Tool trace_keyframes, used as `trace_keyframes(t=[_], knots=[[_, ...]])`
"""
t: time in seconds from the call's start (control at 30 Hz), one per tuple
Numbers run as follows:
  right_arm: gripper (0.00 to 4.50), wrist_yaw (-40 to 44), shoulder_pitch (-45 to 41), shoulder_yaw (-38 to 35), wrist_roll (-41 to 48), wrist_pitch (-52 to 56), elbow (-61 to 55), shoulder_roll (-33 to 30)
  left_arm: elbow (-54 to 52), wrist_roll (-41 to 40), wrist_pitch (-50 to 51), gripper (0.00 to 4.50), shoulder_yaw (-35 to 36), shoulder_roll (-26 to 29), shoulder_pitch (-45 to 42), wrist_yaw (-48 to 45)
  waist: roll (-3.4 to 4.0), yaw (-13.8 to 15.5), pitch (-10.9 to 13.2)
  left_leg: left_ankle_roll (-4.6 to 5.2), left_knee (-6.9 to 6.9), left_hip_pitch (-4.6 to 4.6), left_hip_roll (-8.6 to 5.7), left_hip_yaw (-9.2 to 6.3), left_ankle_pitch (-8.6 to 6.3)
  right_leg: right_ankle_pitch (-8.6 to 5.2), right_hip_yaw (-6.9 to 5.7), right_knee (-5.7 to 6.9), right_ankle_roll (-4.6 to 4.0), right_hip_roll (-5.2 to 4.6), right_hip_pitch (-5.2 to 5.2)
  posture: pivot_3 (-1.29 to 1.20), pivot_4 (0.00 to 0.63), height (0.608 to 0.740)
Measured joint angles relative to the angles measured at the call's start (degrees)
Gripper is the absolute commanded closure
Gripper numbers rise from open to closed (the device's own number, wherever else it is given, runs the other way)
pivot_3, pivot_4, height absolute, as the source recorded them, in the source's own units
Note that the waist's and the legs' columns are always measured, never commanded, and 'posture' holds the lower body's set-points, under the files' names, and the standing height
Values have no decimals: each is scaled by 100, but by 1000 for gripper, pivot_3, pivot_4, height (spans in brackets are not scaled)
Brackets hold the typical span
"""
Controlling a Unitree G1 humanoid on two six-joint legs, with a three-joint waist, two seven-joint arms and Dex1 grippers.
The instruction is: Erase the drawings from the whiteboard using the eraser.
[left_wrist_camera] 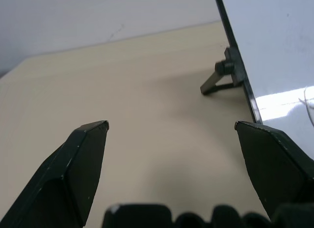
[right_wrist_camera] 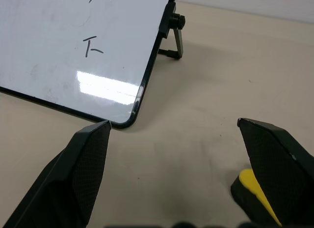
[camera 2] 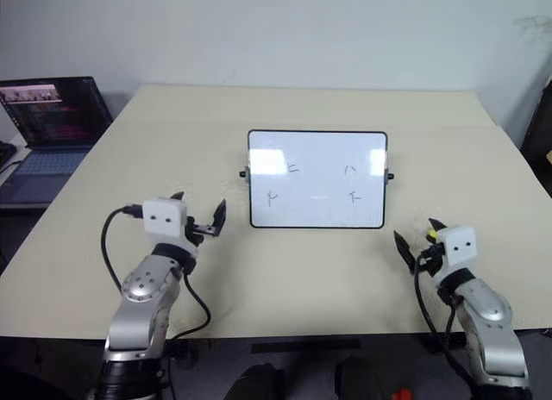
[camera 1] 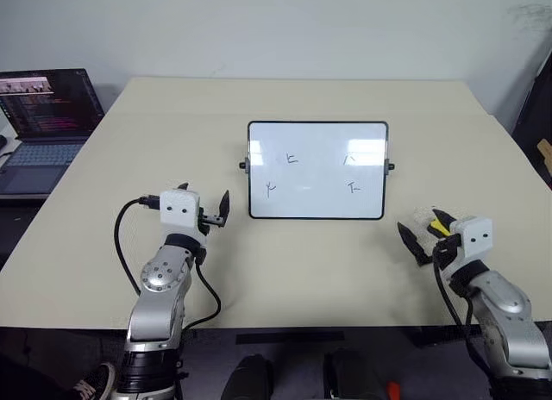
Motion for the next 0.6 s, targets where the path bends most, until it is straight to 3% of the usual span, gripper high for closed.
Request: trace_keyframes(t=[0.3,0.47,0.6], knots=[[17,-360,-426,81,-42,256,-314,151,-32,-162,-163,0,-180,-83,-1,-323,1,4,0,-1,-1,2,-1,-3,0,0,-2,5,0,1,0,0,150,740],[17,-495,-419,-9,65,529,-556,157,-198,-283,-133,0,-152,171,109,-662,1,18,0,0,-2,-2,-4,-3,0,0,-2,-1,0,0,-1,0,150,740],[17,-565,-850,-64,72,601,-361,92,-585,-913,112,0,54,161,-52,-919,1,2,1,0,0,-1,-2,-1,0,0,-1,0,0,0,-1,0,150,740]])
